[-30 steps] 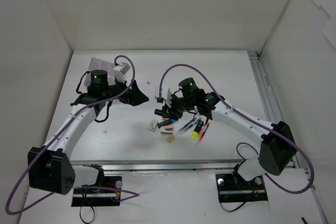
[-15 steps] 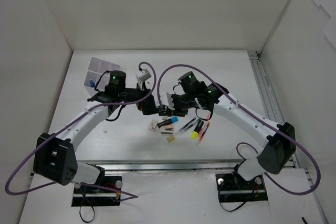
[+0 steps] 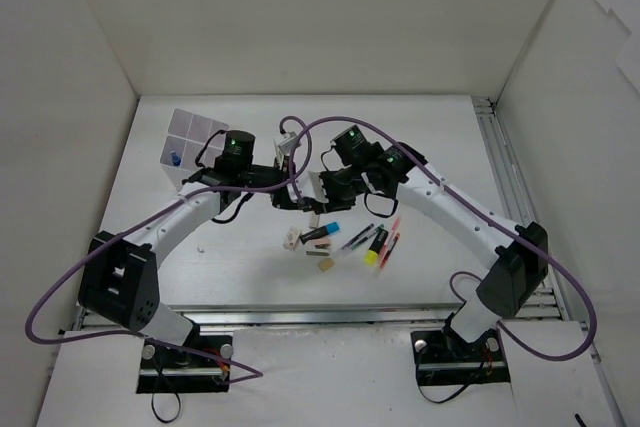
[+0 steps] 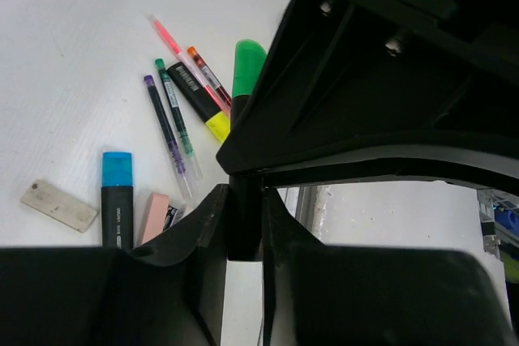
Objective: Sort the stationery into containers
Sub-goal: Pick up the pen from the center of the board, then place the pen in the storage box.
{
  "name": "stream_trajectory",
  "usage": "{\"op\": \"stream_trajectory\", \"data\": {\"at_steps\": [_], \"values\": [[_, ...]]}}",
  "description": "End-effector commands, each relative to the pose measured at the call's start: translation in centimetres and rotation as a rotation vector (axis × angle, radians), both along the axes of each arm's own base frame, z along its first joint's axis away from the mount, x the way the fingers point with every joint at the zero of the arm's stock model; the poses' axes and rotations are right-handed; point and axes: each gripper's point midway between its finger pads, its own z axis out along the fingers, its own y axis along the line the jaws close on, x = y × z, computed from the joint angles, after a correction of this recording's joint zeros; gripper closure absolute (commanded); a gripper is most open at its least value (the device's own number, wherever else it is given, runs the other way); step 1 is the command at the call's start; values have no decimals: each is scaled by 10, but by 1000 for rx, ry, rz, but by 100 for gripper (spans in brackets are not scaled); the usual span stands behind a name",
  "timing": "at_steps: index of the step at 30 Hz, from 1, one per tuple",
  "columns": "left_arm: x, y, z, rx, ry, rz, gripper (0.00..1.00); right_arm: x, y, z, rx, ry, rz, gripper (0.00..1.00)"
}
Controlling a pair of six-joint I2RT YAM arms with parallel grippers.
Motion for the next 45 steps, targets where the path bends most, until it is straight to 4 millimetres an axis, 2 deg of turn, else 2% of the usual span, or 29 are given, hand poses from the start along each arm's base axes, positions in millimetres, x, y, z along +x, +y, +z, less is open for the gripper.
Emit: {"op": "stream_trajectory", "data": {"at_steps": [1,2,3,8,9,12,14,15,16,17,18,19,20,21,22,23,24,25,27,30,34,36,37,38,39,40,43,44,45], "values": [[18,-8,37,-75,-147,-9,95,-2,9,17,25,-18,38,100],[19,-9,38,-77,-143,-7,100,0,10,17,24,-13,30,100],[20,-9,37,-76,-138,-5,100,1,10,16,22,-9,24,100],[36,0,34,-69,-118,57,100,14,13,27,30,-7,-67,79],[40,3,35,-72,-96,77,100,18,13,27,26,-9,-80,61],[59,19,39,-94,-97,156,100,31,14,39,56,-21,-154,35],[75,37,36,-85,-95,236,100,39,13,45,85,-5,-222,34],[85,45,36,-73,-102,292,100,51,16,61,153,-42,-271,22],[92,53,33,-49,-103,342,100,56,14,67,182,-51,-300,17],[104,67,36,-31,-118,402,100,60,9,63,205,-35,-367,2],[116,82,35,16,-128,507,100,76,8,95,327,-124,-419,2],[124,93,35,43,-143,566,100,79,4,99,357,-146,-449,2],[132,104,39,64,-176,625,100,85,-5,86,370,-146,-527,2],[148,130,44,104,-211,767,100,94,-9,126,519,-241,-560,2],[153,141,49,123,-234,827,100,95,-19,109,517,-231,-627,2],[157,151,52,144,-252,886,100,99,-25,110,556,-245,-671,2],[160,165,58,160,-275,960,100,102,-34,134,648,-296,-701,2],[171,191,60,210,-299,1096,100,106,-45,133,657,-311,-755,2],[176,218,70,239,-324,1239,100,111,-61,131,684,-302,-837,2],[185,252,72,292,-331,1417,100,121,-81,121,686,-291,-953,2],[196,289,70,323,-362,1623,100,128,-90,109,680,-274,-1001,2],[208,301,72,326,-404,1663,100,131,-94,103,658,-270,-1022,2],[213,311,79,320,-425,1690,100,132,-96,110,664,-273,-1029,2],[222,317,73,333,-420,1698,100,133,-99,108,655,-269,-1037,2],[230,323,87,302,-452,1719,100,132,-100,109,650,-274,-1033,2],[236,333,90,295,-461,1743,100,133,-101,107,644,-276,-1036,2],[259,342,100,257,-512,1765,100,132,-108,100,624,-283,-1044,2],[270,346,89,273,-503,1749,100,134,-117,99,616,-299,-1073,2],[277,351,99,261,-522,1758,100,135,-120,97,606,-301,-1082,2]]}}
